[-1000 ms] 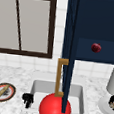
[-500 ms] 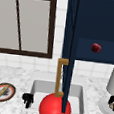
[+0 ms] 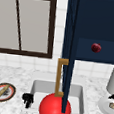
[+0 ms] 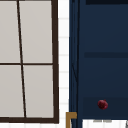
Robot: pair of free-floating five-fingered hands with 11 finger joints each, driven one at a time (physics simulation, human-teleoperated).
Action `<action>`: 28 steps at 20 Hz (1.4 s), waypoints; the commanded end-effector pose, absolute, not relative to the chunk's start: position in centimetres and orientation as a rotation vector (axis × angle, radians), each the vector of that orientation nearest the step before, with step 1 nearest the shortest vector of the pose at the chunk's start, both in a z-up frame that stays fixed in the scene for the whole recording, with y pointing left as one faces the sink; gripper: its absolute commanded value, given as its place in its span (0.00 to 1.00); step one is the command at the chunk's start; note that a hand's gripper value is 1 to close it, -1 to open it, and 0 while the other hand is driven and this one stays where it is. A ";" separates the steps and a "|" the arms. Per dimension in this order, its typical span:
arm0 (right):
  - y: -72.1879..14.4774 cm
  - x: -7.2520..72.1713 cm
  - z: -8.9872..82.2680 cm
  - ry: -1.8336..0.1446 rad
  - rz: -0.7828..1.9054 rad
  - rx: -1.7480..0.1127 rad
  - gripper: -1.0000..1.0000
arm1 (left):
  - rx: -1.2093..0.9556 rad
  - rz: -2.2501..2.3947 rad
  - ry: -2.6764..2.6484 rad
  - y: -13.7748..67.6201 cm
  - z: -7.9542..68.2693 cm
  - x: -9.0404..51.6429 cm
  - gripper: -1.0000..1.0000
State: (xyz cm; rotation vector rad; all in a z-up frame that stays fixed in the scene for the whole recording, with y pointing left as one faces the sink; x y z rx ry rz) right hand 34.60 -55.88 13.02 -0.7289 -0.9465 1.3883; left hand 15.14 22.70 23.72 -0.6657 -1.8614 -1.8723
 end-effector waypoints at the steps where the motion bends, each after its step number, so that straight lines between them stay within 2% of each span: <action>1: -55.8 34.6 13.3 -0.943 1.391 -0.733 0.00 | -0.666 -1.872 -1.861 22.7 23.7 15.1 0.50; 3: -54.6 34.3 15.4 -0.910 1.395 -0.817 0.00 | -0.666 -1.872 -1.861 22.7 23.7 15.1 0.50; 6: -53.6 33.5 15.9 -0.882 1.481 -0.833 0.00 | -0.666 -1.872 -1.861 22.7 23.7 15.1 0.50; 13: -51.2 31.3 18.1 -0.836 1.480 -0.948 0.00 | -0.666 -1.872 -1.861 22.7 23.7 15.1 0.50; 19: -49.8 28.0 18.3 -0.860 1.375 -0.983 0.00 | -0.666 -1.872 -1.861 22.7 23.7 15.1 0.50; 28: -47.5 27.2 19.5 -0.776 1.289 -1.062 0.00 | -0.666 -1.872 -1.861 22.7 23.7 15.1 0.50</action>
